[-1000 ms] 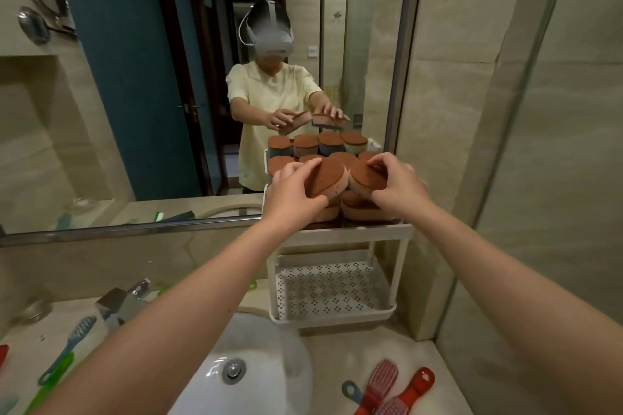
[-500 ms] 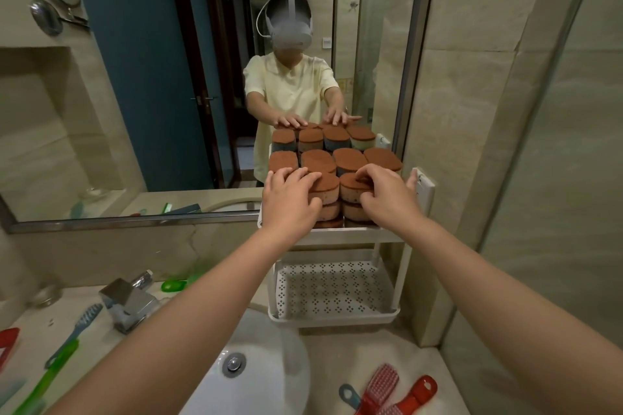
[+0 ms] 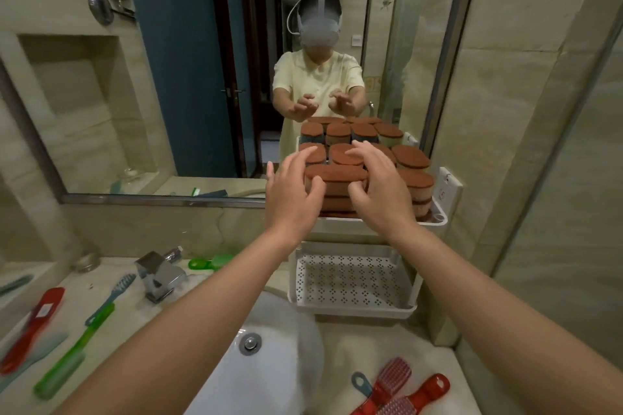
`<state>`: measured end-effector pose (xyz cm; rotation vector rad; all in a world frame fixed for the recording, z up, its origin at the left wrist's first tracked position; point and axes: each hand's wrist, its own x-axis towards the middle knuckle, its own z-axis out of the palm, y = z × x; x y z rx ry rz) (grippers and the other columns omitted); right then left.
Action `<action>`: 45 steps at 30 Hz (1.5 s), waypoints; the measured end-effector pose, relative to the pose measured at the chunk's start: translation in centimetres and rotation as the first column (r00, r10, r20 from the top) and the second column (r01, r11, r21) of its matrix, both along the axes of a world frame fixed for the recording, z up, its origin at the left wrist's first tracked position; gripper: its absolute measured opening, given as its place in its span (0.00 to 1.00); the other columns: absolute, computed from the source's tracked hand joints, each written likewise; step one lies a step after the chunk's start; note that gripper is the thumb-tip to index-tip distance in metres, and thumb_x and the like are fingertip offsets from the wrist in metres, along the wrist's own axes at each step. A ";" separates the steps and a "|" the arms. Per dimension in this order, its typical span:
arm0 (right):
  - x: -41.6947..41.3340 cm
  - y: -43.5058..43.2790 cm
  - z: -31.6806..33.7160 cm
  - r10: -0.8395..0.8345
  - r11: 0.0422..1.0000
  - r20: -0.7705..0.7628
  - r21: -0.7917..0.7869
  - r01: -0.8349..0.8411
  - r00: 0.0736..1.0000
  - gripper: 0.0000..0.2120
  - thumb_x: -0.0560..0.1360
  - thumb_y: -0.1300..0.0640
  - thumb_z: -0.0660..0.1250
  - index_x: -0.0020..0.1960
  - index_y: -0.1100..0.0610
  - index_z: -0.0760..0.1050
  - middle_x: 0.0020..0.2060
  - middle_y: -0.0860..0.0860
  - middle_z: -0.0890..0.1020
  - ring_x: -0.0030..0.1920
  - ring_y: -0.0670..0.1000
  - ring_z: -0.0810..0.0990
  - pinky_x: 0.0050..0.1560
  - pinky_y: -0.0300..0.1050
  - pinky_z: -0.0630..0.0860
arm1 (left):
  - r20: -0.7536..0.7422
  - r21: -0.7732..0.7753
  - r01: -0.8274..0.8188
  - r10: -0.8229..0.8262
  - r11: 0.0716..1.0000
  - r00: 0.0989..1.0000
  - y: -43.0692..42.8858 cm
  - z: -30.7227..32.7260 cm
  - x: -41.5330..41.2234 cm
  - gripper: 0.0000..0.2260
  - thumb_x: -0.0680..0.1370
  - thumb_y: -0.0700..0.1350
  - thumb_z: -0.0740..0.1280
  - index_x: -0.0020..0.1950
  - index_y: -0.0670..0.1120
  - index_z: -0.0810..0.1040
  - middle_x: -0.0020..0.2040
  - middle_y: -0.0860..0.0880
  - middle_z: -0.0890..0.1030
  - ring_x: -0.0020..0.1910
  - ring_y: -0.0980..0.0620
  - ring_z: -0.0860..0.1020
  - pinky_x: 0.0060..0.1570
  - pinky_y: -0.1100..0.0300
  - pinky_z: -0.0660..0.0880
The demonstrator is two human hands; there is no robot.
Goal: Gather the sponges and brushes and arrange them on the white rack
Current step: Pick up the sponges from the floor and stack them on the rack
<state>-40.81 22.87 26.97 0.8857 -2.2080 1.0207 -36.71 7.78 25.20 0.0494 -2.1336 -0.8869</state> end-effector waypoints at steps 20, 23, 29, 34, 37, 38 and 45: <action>18.4 -25.4 -9.8 0.591 0.721 0.493 0.032 -0.692 0.638 0.27 0.72 0.56 0.65 0.71 0.52 0.65 0.66 0.49 0.71 0.62 0.47 0.73 0.62 0.47 0.71 | 0.101 0.513 -0.572 0.616 0.641 0.781 -16.5 -10.1 26.4 0.15 0.72 0.45 0.61 0.51 0.65 0.72 0.54 0.60 0.78 0.49 0.60 0.76 0.47 0.63 0.74; 22.9 -28.0 -11.6 0.646 0.641 0.505 0.047 -0.766 0.572 0.26 0.72 0.57 0.65 0.70 0.52 0.67 0.65 0.48 0.72 0.62 0.47 0.73 0.60 0.45 0.71 | 0.168 0.508 -0.663 0.692 0.549 0.702 -17.6 -12.0 31.8 0.18 0.74 0.41 0.62 0.51 0.66 0.71 0.55 0.60 0.77 0.49 0.64 0.75 0.48 0.63 0.73; 32.5 -32.2 -14.5 0.715 0.464 0.554 0.080 -0.882 0.427 0.25 0.73 0.57 0.65 0.69 0.52 0.68 0.65 0.49 0.72 0.62 0.48 0.74 0.60 0.47 0.73 | 0.233 0.554 -0.745 0.791 0.371 0.566 -18.8 -14.9 42.5 0.16 0.73 0.40 0.60 0.57 0.58 0.74 0.55 0.56 0.77 0.47 0.61 0.75 0.46 0.67 0.74; 42.1 -34.7 -17.1 0.727 0.320 0.605 0.120 -0.940 0.325 0.25 0.73 0.55 0.64 0.71 0.52 0.67 0.67 0.51 0.72 0.65 0.50 0.73 0.65 0.48 0.72 | 0.288 0.494 -0.826 0.845 0.271 0.450 -19.2 -17.6 52.8 0.21 0.73 0.37 0.63 0.53 0.65 0.72 0.52 0.59 0.76 0.45 0.59 0.77 0.46 0.60 0.76; 47.7 -35.5 -18.9 0.723 0.252 0.626 0.155 -0.955 0.292 0.26 0.74 0.56 0.66 0.71 0.52 0.67 0.68 0.51 0.71 0.67 0.50 0.71 0.66 0.44 0.67 | 0.341 0.475 -0.857 0.856 0.200 0.389 -19.3 -19.4 58.8 0.21 0.73 0.38 0.63 0.52 0.66 0.72 0.52 0.58 0.75 0.44 0.56 0.78 0.47 0.57 0.77; 49.5 -35.8 -19.5 0.720 0.226 0.638 0.157 -0.961 0.273 0.26 0.74 0.57 0.66 0.71 0.53 0.67 0.68 0.51 0.71 0.67 0.50 0.71 0.66 0.42 0.66 | 0.357 0.471 -0.864 0.858 0.177 0.370 -19.3 -19.9 60.7 0.21 0.72 0.38 0.63 0.52 0.66 0.72 0.51 0.58 0.75 0.44 0.56 0.78 0.47 0.57 0.77; 59.5 -37.3 -24.8 0.649 0.123 0.732 0.170 -0.978 0.209 0.27 0.75 0.57 0.66 0.73 0.52 0.65 0.68 0.50 0.70 0.66 0.48 0.71 0.64 0.41 0.67 | 0.508 0.445 -0.893 0.805 0.059 0.306 -19.5 -24.5 71.4 0.19 0.74 0.36 0.64 0.56 0.58 0.73 0.53 0.57 0.74 0.47 0.61 0.76 0.50 0.62 0.75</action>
